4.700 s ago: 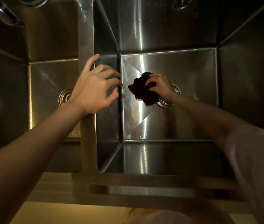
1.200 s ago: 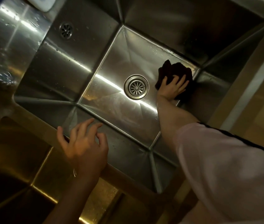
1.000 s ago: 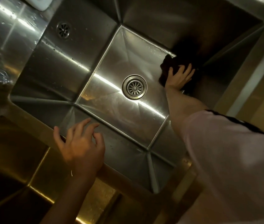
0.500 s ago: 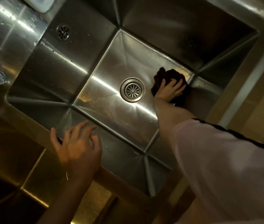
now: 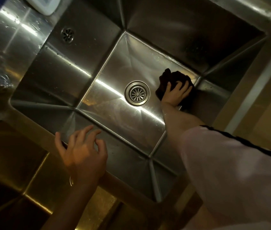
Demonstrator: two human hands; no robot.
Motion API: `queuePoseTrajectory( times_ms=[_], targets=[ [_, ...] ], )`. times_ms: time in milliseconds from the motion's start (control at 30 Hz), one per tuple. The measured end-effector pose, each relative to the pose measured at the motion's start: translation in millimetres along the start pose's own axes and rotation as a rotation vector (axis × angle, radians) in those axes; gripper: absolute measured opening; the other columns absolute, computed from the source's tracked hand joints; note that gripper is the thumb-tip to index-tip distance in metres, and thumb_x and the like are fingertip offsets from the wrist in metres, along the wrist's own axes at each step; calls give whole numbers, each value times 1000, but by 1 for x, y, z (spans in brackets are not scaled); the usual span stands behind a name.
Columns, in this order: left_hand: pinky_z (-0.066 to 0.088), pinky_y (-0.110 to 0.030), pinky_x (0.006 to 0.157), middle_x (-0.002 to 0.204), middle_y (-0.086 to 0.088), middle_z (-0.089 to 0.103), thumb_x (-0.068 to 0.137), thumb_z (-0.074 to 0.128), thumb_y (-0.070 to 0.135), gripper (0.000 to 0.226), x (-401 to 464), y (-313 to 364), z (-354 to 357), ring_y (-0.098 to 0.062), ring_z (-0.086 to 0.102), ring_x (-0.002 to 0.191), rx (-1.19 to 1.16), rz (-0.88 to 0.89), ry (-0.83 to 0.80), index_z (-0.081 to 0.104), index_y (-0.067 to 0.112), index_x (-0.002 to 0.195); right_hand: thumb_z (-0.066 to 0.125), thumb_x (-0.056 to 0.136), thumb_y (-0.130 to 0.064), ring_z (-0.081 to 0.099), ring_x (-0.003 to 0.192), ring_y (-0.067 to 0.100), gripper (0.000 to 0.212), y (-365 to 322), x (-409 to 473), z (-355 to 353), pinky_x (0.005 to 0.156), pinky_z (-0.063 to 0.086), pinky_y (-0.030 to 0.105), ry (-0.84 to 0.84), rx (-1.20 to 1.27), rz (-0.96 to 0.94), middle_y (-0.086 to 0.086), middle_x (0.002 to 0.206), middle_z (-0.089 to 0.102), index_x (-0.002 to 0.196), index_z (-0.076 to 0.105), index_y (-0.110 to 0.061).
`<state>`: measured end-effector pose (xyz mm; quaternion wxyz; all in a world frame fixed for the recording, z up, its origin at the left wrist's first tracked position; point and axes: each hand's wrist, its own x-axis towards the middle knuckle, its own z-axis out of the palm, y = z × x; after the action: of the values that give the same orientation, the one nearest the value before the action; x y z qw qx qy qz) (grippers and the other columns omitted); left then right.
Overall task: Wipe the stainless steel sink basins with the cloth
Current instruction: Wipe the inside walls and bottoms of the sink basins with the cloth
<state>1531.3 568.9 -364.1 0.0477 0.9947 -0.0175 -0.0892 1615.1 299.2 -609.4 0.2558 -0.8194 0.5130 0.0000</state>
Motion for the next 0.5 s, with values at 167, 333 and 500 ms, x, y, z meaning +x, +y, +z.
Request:
queuePoseTrajectory(
  times_ms=[167,333,500],
  targets=[
    [4,-48,117,115,-2,66,88,40,31,34,0,-1,1,-21,57,111,-7,-4,5,69,19,103,52,91,-43,21,143,30,45,-11,62,-16,118,17,38,46,31,-17,8,149,35,123,56,-11],
    [9,-52,116,112,-3,67,88,43,28,32,-1,1,1,-22,58,108,-28,4,33,69,17,101,49,93,-40,22,143,28,42,-14,26,-1,118,16,36,61,99,41,7,150,36,124,55,-12],
    [8,-52,116,113,-3,67,89,39,30,36,-1,2,-1,-22,57,111,-19,-5,14,68,16,106,43,97,-41,16,146,28,43,-5,-18,14,118,18,41,18,51,-44,6,153,31,128,52,-12]
  ],
)
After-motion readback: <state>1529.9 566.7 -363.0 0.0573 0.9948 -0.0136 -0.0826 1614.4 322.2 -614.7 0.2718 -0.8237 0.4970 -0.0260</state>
